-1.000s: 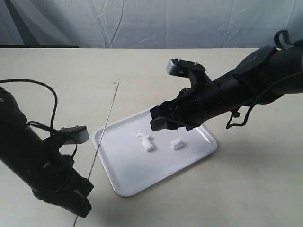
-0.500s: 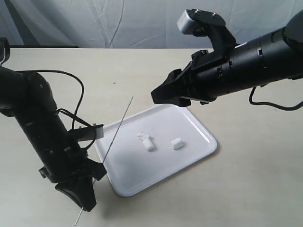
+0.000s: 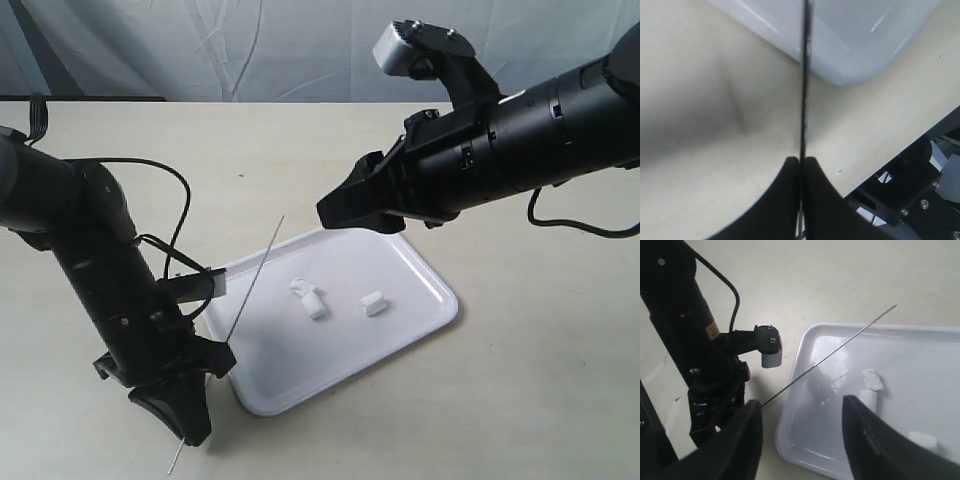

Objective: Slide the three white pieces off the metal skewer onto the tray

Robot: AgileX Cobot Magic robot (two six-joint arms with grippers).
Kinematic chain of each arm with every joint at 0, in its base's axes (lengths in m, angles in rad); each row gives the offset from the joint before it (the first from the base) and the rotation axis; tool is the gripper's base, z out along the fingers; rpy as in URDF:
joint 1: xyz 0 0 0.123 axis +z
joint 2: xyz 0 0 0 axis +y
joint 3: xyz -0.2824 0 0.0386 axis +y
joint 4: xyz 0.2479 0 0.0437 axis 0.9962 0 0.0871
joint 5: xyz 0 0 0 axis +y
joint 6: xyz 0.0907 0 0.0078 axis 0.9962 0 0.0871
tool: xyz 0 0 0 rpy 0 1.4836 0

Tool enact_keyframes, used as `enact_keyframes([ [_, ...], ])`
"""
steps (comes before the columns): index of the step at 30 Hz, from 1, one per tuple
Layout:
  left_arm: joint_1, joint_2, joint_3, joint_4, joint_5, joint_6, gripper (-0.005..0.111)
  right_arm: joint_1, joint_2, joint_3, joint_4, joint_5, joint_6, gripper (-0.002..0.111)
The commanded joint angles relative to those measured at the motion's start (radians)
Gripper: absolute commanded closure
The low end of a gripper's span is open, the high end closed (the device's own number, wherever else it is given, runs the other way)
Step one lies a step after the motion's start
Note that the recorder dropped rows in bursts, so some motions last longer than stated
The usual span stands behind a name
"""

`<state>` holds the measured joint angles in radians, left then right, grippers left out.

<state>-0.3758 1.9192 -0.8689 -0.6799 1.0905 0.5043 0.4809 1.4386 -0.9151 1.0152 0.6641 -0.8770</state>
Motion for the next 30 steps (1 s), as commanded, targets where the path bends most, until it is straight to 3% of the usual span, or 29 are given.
enact_keyframes([
  [1, -0.005, 0.0, -0.006, -0.017, -0.029, 0.003, 0.096, -0.002, -0.008, 0.002, -0.005, 0.016, -0.002, 0.06],
  [5, -0.005, 0.0, -0.006, -0.022, -0.043, 0.003, 0.076, -0.002, -0.008, 0.002, -0.005, 0.018, -0.002, 0.06],
  [8, -0.005, 0.0, -0.006, -0.022, -0.02, 0.003, 0.069, -0.002, -0.008, 0.002, -0.01, 0.02, -0.002, 0.06],
  [14, -0.005, 0.0, -0.022, 0.037, 0.131, 0.003, 0.069, -0.002, -0.008, 0.002, -0.017, 0.025, -0.002, 0.06],
  [21, -0.005, -0.043, -0.022, 0.032, 0.131, 0.039, 0.069, -0.002, -0.009, 0.002, -0.06, 0.107, -0.002, 0.06],
  [30, -0.005, -0.44, -0.015, 0.022, 0.095, 0.08, 0.069, -0.002, -0.052, 0.002, -0.141, 0.282, -0.002, 0.06],
])
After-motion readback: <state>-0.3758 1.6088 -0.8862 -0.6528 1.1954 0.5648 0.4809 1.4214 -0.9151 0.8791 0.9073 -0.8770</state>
